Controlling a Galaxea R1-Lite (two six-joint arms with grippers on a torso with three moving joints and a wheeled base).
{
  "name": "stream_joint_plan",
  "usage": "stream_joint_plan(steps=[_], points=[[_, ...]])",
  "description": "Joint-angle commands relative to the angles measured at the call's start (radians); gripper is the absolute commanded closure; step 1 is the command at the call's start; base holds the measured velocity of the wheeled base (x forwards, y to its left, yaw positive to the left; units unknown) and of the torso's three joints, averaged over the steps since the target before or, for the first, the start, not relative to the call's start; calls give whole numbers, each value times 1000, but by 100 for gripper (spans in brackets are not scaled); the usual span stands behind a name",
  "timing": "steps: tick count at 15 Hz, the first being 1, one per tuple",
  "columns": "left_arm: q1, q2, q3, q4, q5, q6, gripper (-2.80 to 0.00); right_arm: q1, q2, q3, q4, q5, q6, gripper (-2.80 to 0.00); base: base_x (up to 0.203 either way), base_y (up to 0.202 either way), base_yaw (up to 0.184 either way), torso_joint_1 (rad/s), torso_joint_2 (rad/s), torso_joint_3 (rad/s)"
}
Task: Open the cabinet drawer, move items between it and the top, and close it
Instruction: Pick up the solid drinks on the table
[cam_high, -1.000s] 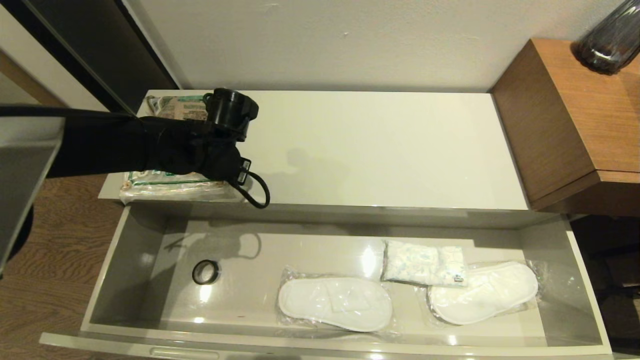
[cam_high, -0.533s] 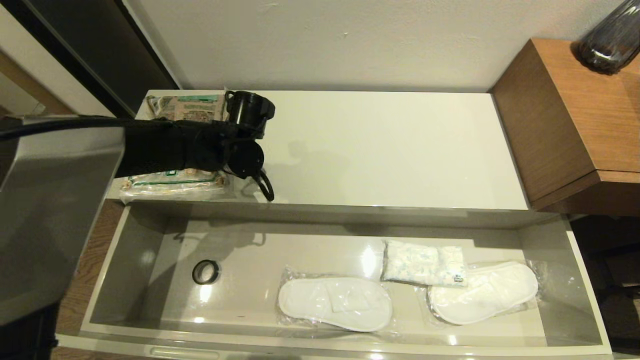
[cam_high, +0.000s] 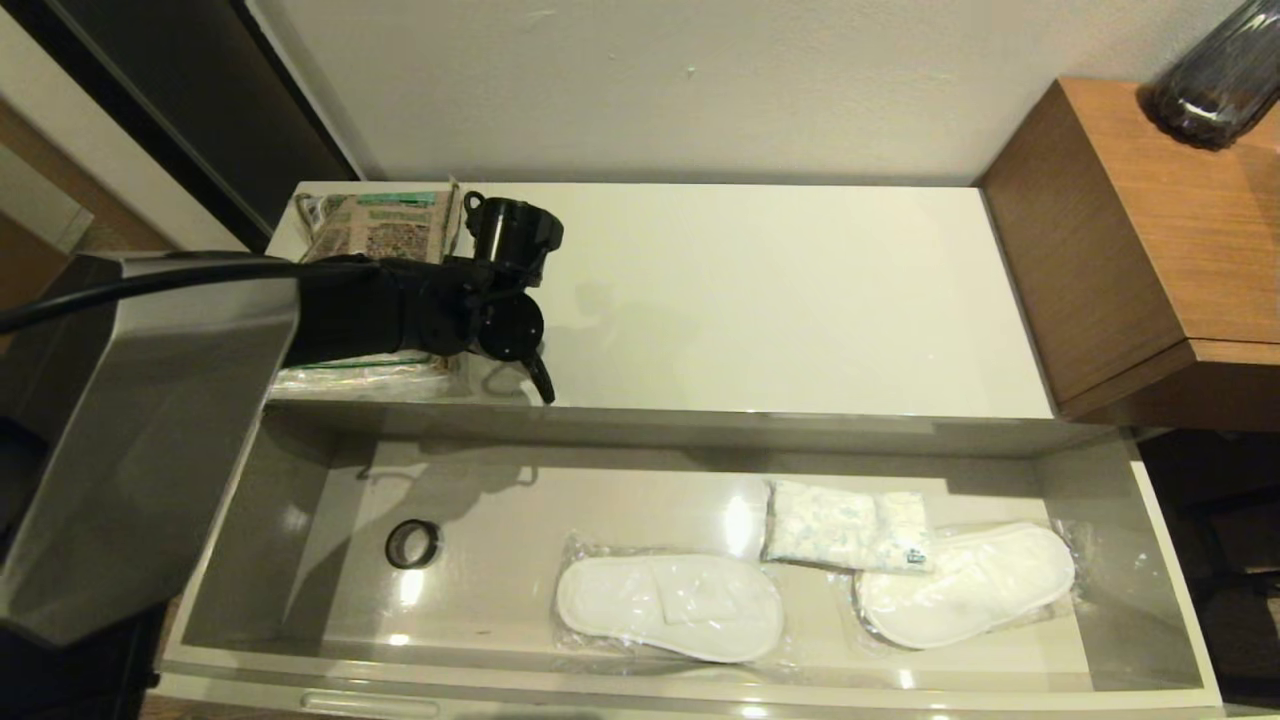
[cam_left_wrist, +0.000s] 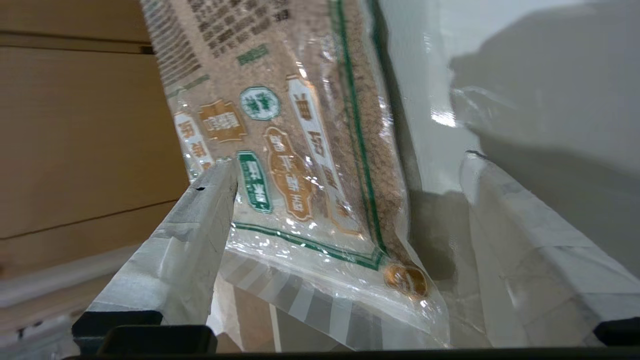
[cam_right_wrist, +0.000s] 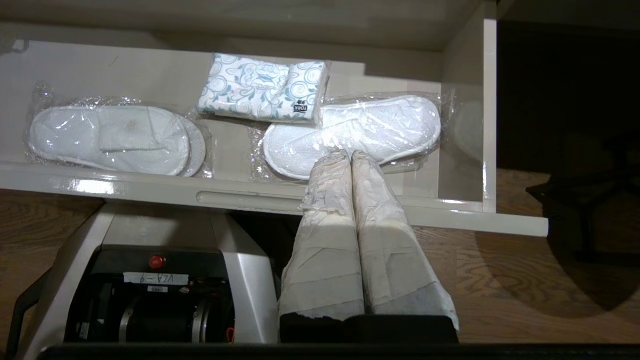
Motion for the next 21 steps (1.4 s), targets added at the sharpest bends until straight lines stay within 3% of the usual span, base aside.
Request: stream_joint_plan(steps=[1, 5, 10, 13, 21], points=[[41, 21, 2, 6, 26, 0, -280, 0, 1, -1, 1, 0, -1, 0, 0, 0, 0, 0, 0, 0], [94, 33, 2, 4, 52, -7, -280, 0, 1, 1, 1, 0, -1, 0, 0, 0, 0, 0, 0, 0], [99, 42, 11, 4, 44, -26, -280, 0, 1, 1, 1, 0, -1, 0, 0, 0, 0, 0, 0, 0], [107, 67, 54, 5, 38, -106, -280, 0, 1, 1, 1, 0, -1, 0, 0, 0, 0, 0, 0, 0], [133, 99, 116, 4, -17, -193, -280, 0, 1, 1, 1, 0, -2, 0, 0, 0, 0, 0, 0, 0]])
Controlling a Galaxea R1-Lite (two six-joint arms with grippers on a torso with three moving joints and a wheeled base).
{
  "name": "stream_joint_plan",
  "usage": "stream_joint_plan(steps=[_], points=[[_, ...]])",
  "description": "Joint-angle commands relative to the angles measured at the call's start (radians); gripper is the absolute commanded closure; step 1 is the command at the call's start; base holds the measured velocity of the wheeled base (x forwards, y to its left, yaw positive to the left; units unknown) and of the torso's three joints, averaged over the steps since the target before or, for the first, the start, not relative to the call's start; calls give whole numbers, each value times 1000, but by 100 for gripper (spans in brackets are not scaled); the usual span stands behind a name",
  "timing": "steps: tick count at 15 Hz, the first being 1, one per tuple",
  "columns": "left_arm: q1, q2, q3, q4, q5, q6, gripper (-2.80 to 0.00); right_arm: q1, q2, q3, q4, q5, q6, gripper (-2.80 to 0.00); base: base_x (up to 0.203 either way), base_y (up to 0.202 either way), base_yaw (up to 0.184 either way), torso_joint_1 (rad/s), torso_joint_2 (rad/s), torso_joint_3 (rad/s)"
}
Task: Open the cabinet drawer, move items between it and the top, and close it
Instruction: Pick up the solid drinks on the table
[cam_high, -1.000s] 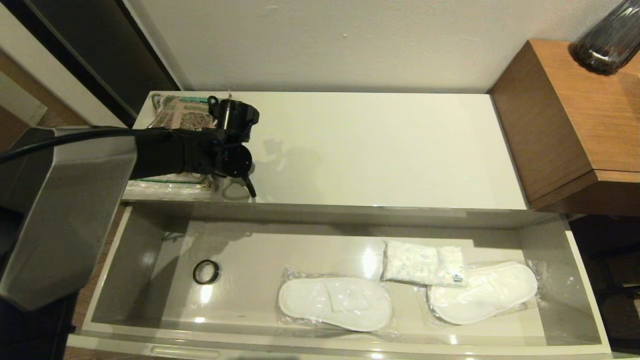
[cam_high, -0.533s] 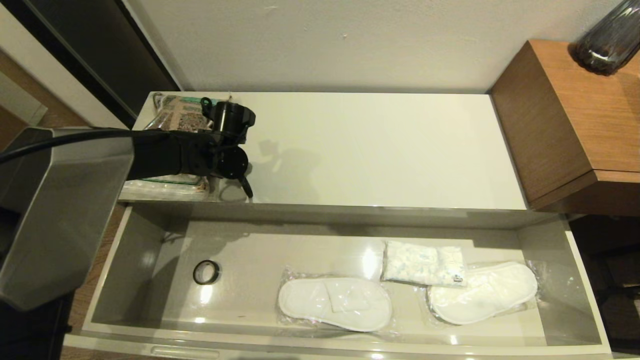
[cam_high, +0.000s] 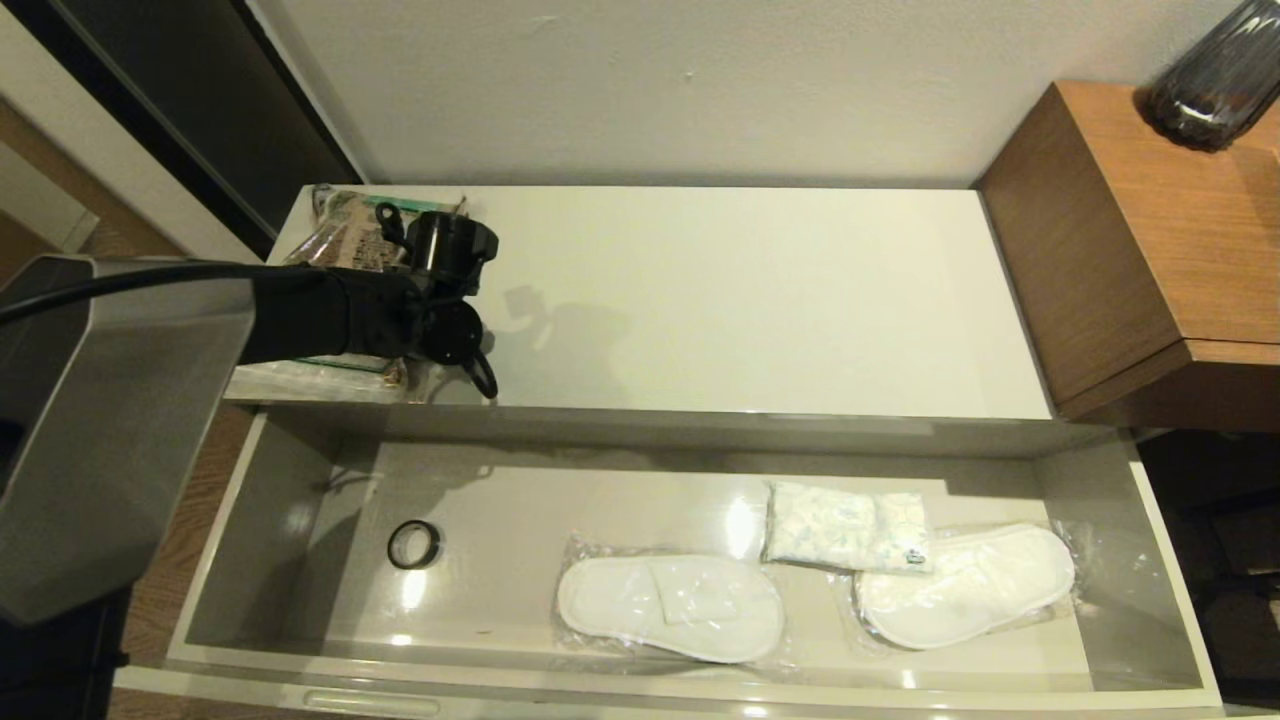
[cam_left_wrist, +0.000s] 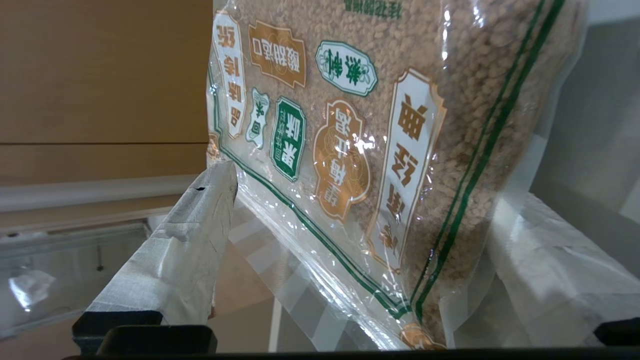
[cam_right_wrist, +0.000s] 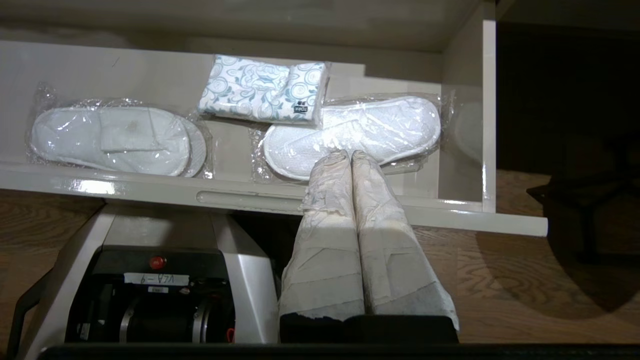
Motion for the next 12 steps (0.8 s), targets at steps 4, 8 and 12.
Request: stream_joint_plan(steps=[4, 8, 12], points=[[9, 58, 78, 11, -10, -67, -280, 0, 1, 0, 3, 0, -2, 0, 0, 0, 0, 0, 0, 0], [9, 47, 113, 11, -46, -85, -280, 0, 1, 0, 1, 0, -1, 0, 0, 0, 0, 0, 0, 0], [9, 44, 126, 14, -70, -121, -280, 0, 1, 1, 1, 0, -1, 0, 0, 0, 0, 0, 0, 0]])
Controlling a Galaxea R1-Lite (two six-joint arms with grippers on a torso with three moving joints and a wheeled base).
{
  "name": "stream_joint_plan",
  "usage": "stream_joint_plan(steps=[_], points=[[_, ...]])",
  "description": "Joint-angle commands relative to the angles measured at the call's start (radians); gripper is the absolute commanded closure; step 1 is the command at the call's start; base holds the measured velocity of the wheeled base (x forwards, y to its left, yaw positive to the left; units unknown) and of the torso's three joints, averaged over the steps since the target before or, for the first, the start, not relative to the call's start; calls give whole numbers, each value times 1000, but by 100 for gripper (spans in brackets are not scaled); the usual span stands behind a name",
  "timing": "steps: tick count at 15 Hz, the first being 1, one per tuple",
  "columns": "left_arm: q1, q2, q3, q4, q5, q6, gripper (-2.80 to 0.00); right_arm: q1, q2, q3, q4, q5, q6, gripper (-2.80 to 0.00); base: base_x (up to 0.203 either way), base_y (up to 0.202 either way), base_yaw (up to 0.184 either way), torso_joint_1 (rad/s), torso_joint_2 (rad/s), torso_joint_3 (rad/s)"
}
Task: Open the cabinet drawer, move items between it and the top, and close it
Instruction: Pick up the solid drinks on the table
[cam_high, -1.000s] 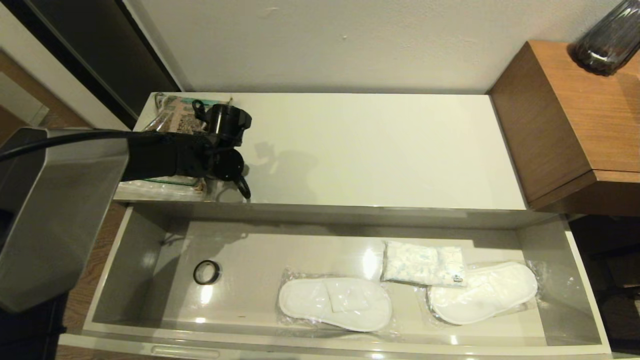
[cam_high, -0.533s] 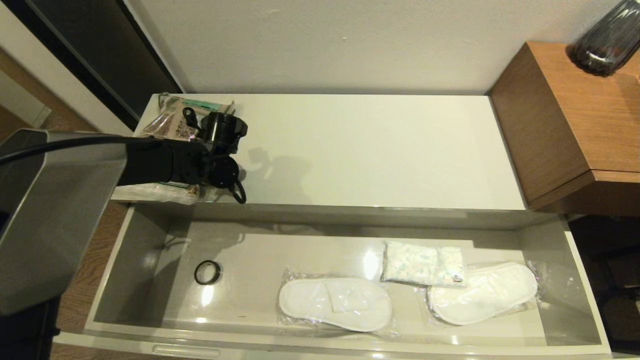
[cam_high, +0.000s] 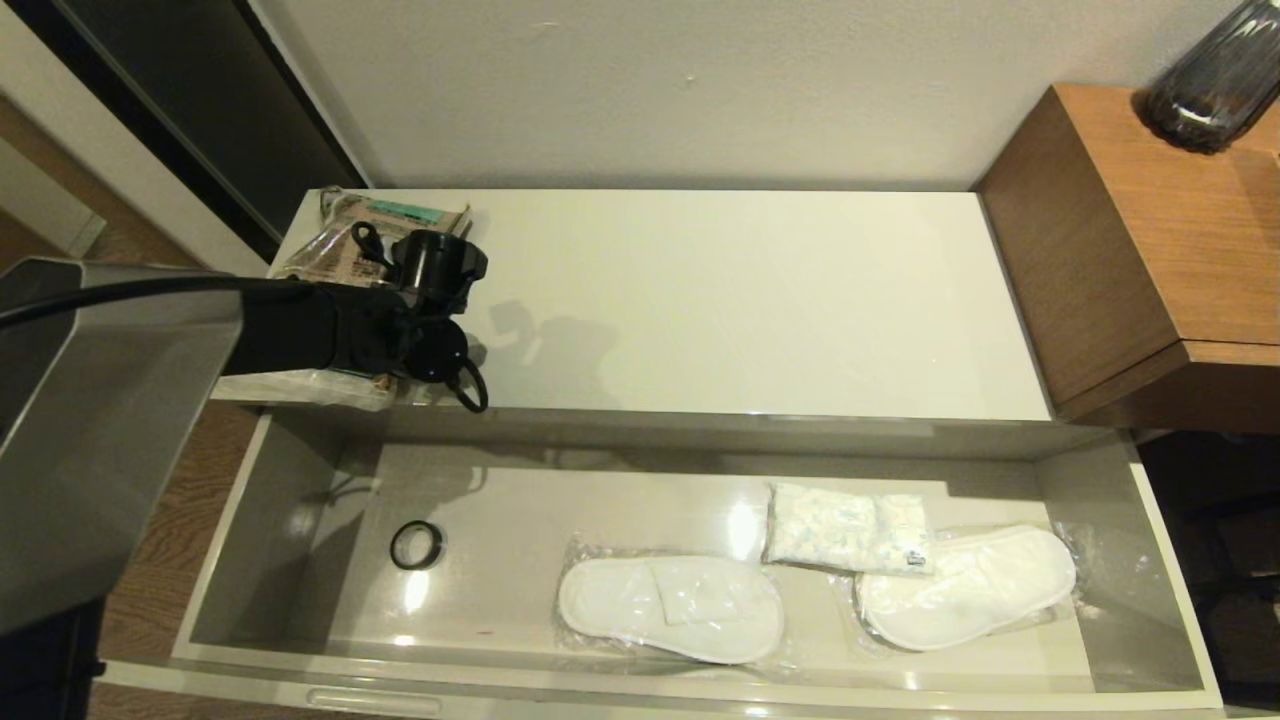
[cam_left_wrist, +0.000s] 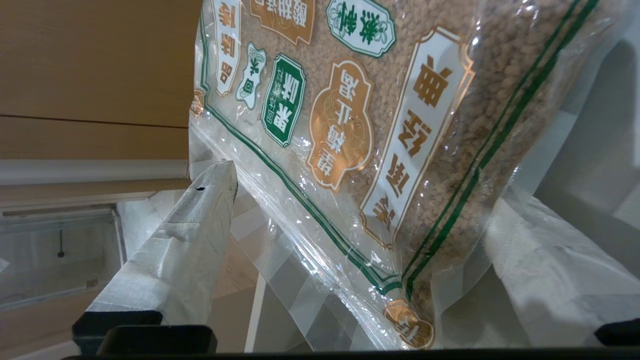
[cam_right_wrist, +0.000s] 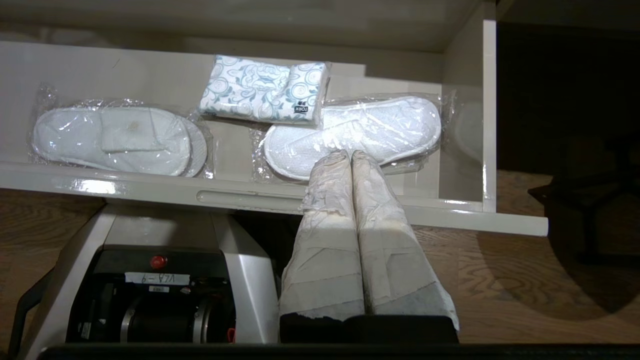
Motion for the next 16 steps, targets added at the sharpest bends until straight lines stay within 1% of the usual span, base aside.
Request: stream_joint_plan(steps=[1, 2, 9, 10, 14, 15, 16], points=[[-1, 23, 11, 7, -1, 2, -280, 0, 1, 0, 1, 1, 0, 0, 0, 0, 0, 0, 0, 0], [-1, 23, 16, 10, 0, 5, 0, 0, 1, 0, 2, 1, 0, 0, 0, 0, 0, 0, 0, 0], [-5, 11, 17, 3, -8, -7, 0, 0, 1, 0, 1, 1, 0, 0, 0, 0, 0, 0, 0, 0], [-9, 2, 21, 3, -23, -13, 0, 0, 1, 0, 1, 1, 0, 0, 0, 0, 0, 0, 0, 0], [-52, -122, 59, 15, -146, -35, 0, 0, 1, 0, 3, 1, 0, 0, 0, 0, 0, 0, 0, 0], [-64, -137, 70, 16, -164, -36, 0, 0, 1, -1, 3, 1, 0, 0, 0, 0, 0, 0, 0, 0], [-74, -150, 80, 13, -166, -37, 0, 0, 1, 0, 1, 1, 0, 0, 0, 0, 0, 0, 0, 0]])
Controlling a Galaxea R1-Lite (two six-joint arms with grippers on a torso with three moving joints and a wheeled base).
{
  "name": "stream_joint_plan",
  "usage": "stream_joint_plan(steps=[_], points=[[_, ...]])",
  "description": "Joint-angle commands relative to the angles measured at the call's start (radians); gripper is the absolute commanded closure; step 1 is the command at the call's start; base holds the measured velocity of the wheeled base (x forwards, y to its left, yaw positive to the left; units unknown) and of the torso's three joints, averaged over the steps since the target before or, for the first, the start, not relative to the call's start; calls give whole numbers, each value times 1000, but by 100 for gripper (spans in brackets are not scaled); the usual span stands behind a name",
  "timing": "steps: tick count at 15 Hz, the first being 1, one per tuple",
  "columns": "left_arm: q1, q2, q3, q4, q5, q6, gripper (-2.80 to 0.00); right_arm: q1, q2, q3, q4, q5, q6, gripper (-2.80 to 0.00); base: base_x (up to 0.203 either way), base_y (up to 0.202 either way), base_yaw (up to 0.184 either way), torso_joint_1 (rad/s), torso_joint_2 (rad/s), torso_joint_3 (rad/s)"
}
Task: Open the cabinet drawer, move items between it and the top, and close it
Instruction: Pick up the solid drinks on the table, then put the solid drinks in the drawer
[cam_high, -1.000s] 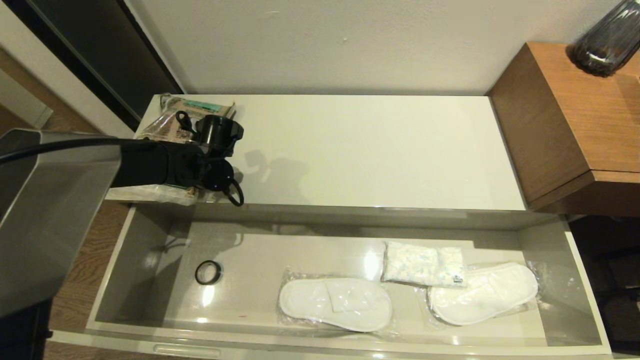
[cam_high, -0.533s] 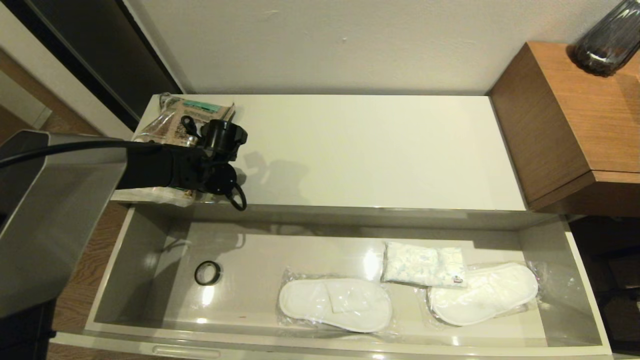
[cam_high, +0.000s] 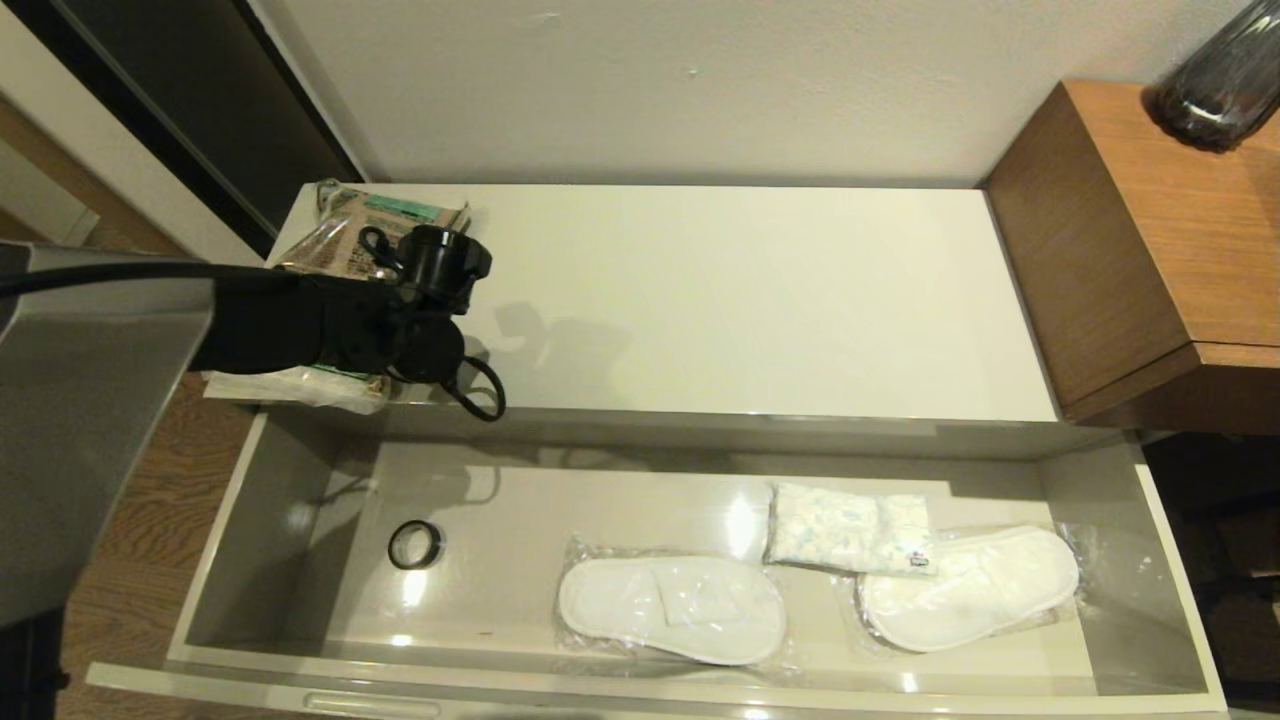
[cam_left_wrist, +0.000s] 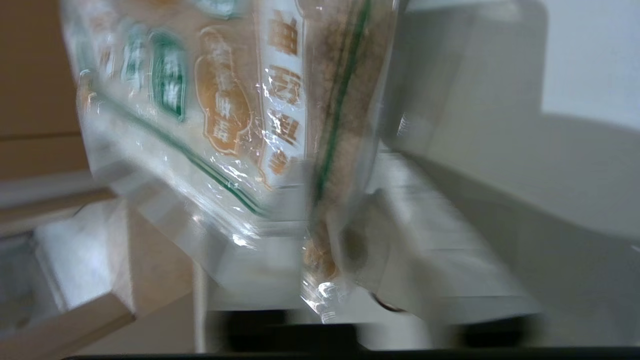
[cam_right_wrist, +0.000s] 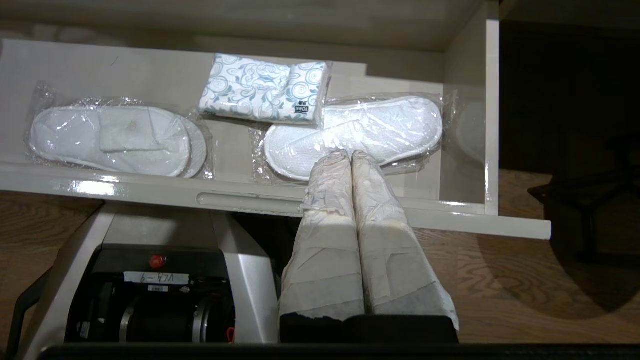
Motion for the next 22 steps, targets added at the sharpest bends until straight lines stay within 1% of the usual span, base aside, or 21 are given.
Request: stream_joint_plan(steps=[1, 7, 9, 11, 13, 16, 18, 20, 21, 22], points=[[-17, -51, 14, -19, 15, -5, 0, 0, 1, 0, 0, 1, -1, 0, 0, 0, 0, 0, 0, 0], [-25, -60, 48, -24, 14, -17, 0, 0, 1, 0, 0, 1, -1, 0, 0, 0, 0, 0, 0, 0], [-27, -80, 56, -22, 0, -54, 0, 0, 1, 0, 1, 1, -1, 0, 0, 0, 0, 0, 0, 0], [-45, -151, 57, -9, -38, -67, 0, 0, 1, 0, 1, 1, -1, 0, 0, 0, 0, 0, 0, 0], [-83, -249, 74, 32, -56, -83, 0, 0, 1, 0, 0, 1, -1, 0, 0, 0, 0, 0, 0, 0], [-142, -384, 127, 120, -87, -140, 0, 0, 1, 0, 0, 1, -1, 0, 0, 0, 0, 0, 0, 0], [-173, -457, 162, 177, -96, -188, 0, 0, 1, 0, 0, 1, -1, 0, 0, 0, 0, 0, 0, 0], [-229, -552, 226, 251, -110, -262, 0, 0, 1, 0, 0, 1, -1, 0, 0, 0, 0, 0, 0, 0], [-250, -571, 249, 281, -121, -294, 0, 0, 1, 0, 0, 1, -1, 0, 0, 0, 0, 0, 0, 0], [-250, -571, 249, 282, -121, -295, 0, 0, 1, 0, 0, 1, -1, 0, 0, 0, 0, 0, 0, 0]])
